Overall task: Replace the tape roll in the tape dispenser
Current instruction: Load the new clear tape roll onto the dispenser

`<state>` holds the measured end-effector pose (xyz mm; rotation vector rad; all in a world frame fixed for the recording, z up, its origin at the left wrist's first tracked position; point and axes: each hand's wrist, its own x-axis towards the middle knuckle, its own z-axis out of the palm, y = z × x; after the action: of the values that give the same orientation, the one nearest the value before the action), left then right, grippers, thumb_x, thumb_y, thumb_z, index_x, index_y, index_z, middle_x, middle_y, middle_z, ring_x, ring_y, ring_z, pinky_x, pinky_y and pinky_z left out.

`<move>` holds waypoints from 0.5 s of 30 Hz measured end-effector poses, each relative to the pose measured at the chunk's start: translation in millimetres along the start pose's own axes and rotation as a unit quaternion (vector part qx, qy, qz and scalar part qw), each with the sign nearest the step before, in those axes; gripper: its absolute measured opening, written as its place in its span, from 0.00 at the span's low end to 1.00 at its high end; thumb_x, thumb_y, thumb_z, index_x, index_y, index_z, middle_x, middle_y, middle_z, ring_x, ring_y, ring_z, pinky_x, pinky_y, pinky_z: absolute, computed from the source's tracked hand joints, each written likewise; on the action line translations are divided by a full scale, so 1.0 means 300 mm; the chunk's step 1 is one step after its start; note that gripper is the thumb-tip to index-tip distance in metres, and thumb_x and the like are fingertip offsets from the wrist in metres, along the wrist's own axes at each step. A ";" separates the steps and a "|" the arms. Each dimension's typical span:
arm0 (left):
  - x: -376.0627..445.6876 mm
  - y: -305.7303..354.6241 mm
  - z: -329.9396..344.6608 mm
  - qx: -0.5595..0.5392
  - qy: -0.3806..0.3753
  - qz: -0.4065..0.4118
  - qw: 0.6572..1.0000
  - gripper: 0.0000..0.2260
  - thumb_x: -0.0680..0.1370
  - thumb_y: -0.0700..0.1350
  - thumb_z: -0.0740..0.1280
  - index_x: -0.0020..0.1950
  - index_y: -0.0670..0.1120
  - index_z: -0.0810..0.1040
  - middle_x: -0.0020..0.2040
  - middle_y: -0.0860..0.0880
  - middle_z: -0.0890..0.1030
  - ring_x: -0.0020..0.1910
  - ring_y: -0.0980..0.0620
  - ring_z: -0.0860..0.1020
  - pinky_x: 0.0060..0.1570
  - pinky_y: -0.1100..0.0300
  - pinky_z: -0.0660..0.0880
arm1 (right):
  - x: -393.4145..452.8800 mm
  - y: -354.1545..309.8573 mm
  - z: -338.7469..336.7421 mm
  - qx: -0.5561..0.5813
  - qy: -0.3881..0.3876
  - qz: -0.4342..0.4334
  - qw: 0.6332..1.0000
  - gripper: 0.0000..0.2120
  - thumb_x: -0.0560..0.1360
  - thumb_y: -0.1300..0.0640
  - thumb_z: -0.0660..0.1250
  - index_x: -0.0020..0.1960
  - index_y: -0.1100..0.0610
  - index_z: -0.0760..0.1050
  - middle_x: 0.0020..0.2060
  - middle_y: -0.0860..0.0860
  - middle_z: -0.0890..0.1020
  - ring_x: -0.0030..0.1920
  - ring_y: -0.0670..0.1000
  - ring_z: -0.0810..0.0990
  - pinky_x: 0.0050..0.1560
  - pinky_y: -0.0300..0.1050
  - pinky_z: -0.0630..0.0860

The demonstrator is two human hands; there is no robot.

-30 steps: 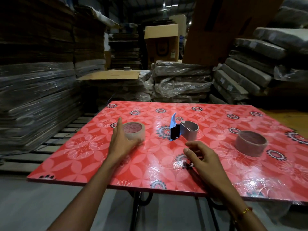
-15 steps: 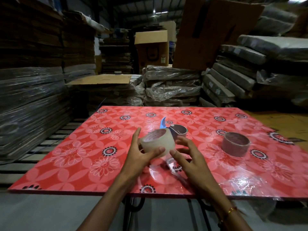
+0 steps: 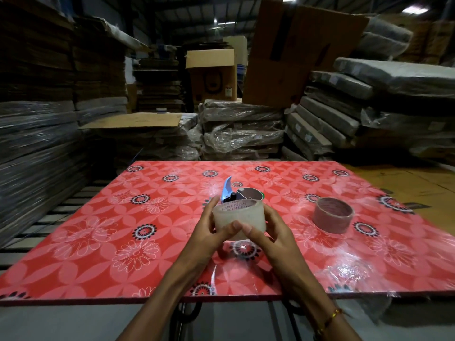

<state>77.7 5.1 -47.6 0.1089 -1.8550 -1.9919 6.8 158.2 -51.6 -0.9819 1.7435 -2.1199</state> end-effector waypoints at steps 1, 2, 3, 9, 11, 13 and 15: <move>0.003 -0.006 0.000 0.002 -0.003 -0.006 1.000 0.44 0.58 0.62 0.81 0.71 0.58 0.68 0.61 0.52 0.82 0.61 0.52 0.81 0.55 0.58 0.79 | -0.001 0.002 -0.002 -0.001 0.008 -0.001 1.000 0.25 0.73 0.52 0.75 0.68 0.45 0.73 0.62 0.49 0.82 0.62 0.50 0.82 0.55 0.47 0.82; 0.006 -0.012 -0.001 0.005 0.000 -0.011 1.000 0.43 0.56 0.62 0.82 0.68 0.59 0.71 0.60 0.51 0.83 0.60 0.51 0.81 0.54 0.58 0.79 | -0.002 0.004 -0.004 -0.002 0.015 -0.002 1.000 0.26 0.72 0.50 0.76 0.68 0.44 0.73 0.62 0.49 0.81 0.62 0.51 0.82 0.54 0.48 0.82; 0.011 -0.020 -0.005 0.008 0.003 -0.016 1.000 0.43 0.55 0.63 0.82 0.67 0.59 0.72 0.60 0.49 0.83 0.59 0.50 0.82 0.55 0.57 0.78 | -0.004 0.006 -0.006 -0.003 0.019 -0.004 1.000 0.26 0.71 0.49 0.76 0.68 0.43 0.73 0.62 0.49 0.81 0.62 0.51 0.81 0.55 0.49 0.83; 0.004 -0.023 -0.018 -0.003 -0.056 -0.048 0.997 0.44 0.56 0.57 0.83 0.70 0.53 0.72 0.63 0.47 0.79 0.57 0.49 0.83 0.49 0.58 0.79 | -0.003 0.007 -0.010 0.108 0.040 0.039 0.993 0.28 0.66 0.45 0.75 0.65 0.45 0.75 0.59 0.57 0.82 0.60 0.64 0.81 0.54 0.65 0.81; 0.002 -0.022 -0.018 0.005 -0.071 -0.049 0.996 0.44 0.58 0.55 0.83 0.72 0.52 0.71 0.66 0.47 0.77 0.59 0.49 0.82 0.52 0.57 0.78 | 0.000 0.003 -0.013 0.120 0.037 0.048 0.991 0.27 0.68 0.44 0.74 0.66 0.46 0.74 0.59 0.58 0.83 0.61 0.66 0.81 0.57 0.71 0.78; -0.001 -0.016 -0.016 0.007 -0.082 -0.050 0.995 0.42 0.61 0.49 0.81 0.72 0.51 0.70 0.66 0.49 0.78 0.60 0.48 0.81 0.55 0.53 0.79 | 0.005 0.003 -0.012 0.115 0.039 0.048 0.991 0.25 0.70 0.44 0.74 0.65 0.47 0.75 0.58 0.57 0.83 0.60 0.65 0.82 0.56 0.69 0.78; -0.005 -0.013 -0.014 0.008 -0.086 -0.046 0.995 0.42 0.61 0.44 0.81 0.72 0.52 0.68 0.65 0.52 0.79 0.62 0.48 0.80 0.61 0.49 0.77 | 0.011 -0.002 -0.003 0.132 0.037 0.056 0.989 0.23 0.73 0.43 0.71 0.65 0.48 0.75 0.59 0.58 0.83 0.58 0.67 0.82 0.51 0.66 0.80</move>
<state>79.5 1.7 -52.1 0.0288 -2.0067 -2.1069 4.0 157.1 -49.9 -0.7258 1.4612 -2.2651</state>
